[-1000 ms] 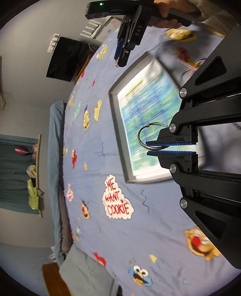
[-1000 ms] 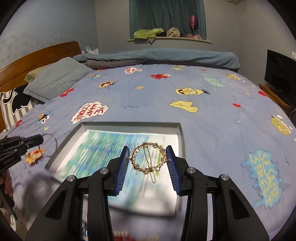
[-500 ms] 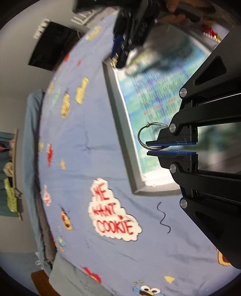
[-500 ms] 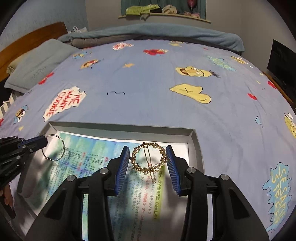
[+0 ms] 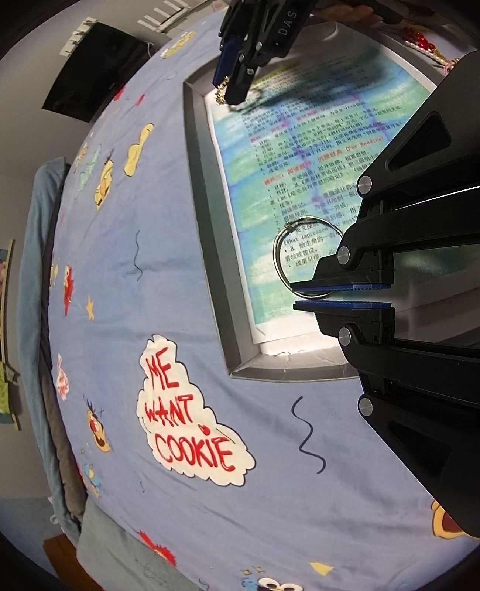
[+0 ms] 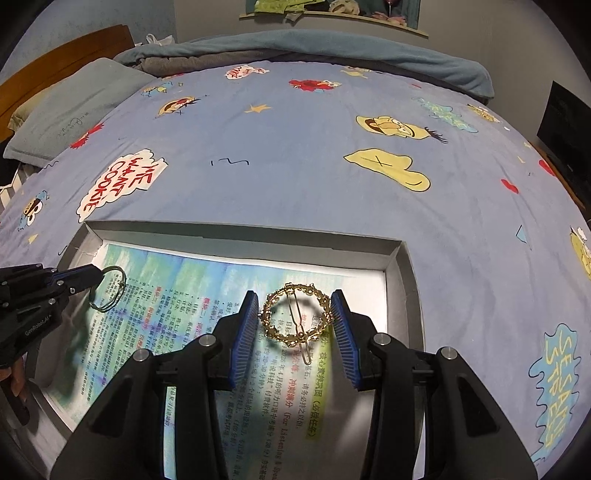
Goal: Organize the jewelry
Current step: 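Carry the clip and bangle into the grey box while both tools open to release, then move both open tools back over the jewelry pile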
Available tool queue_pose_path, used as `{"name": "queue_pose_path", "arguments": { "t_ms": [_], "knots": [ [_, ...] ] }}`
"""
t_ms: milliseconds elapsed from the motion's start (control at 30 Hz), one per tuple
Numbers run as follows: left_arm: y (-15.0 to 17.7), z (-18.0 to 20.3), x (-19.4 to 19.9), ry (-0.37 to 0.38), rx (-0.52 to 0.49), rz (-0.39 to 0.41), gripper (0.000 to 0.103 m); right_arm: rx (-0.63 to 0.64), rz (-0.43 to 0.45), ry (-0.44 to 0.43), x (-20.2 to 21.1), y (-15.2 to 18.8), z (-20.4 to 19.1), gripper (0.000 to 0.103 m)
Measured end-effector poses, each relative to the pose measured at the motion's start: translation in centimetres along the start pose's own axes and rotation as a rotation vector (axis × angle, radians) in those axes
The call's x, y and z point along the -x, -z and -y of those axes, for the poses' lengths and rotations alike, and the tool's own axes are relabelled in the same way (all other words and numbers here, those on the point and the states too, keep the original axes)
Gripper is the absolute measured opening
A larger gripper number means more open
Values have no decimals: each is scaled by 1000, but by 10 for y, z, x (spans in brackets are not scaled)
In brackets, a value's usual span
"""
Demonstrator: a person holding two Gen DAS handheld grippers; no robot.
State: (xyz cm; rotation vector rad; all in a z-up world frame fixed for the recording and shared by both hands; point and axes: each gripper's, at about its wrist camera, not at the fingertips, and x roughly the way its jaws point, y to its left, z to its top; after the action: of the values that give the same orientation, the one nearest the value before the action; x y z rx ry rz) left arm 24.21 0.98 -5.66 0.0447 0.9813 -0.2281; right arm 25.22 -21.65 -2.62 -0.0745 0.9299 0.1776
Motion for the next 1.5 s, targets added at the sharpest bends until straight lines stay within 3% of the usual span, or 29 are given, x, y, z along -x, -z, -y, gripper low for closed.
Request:
{"name": "queue_pose_path", "arguments": {
  "t_ms": [100,133,167,233,267,400,467,667,733,967,1200,1500],
  "knots": [
    [1,0,1,3,6,0,6,-1,2,-1,1,0,0,43],
    [1,0,2,2,8,3,13,-2,7,-3,2,0,0,45],
    [2,0,5,-1,10,15,25,-5,14,-5,4,0,0,55],
    [1,0,12,-6,13,51,38,-17,40,-10,11,0,2,64],
    [1,0,17,1,14,68,40,-19,51,-10,14,0,3,64],
    [2,2,36,-11,18,117,56,-51,103,-34,36,2,9,83],
    [5,5,48,-14,15,141,60,-59,121,-32,48,4,12,83],
    [25,17,90,-57,2,231,86,-114,179,-78,87,18,25,98],
    [34,24,103,-81,-21,259,91,-126,198,-93,102,26,29,97],
    [56,34,151,-77,-8,332,95,-134,254,-111,145,46,28,98],
    [74,37,184,-60,8,378,96,-103,308,-73,176,71,24,98],
    [104,33,202,-71,22,380,96,-59,330,-45,199,95,20,98]
  ]
}}
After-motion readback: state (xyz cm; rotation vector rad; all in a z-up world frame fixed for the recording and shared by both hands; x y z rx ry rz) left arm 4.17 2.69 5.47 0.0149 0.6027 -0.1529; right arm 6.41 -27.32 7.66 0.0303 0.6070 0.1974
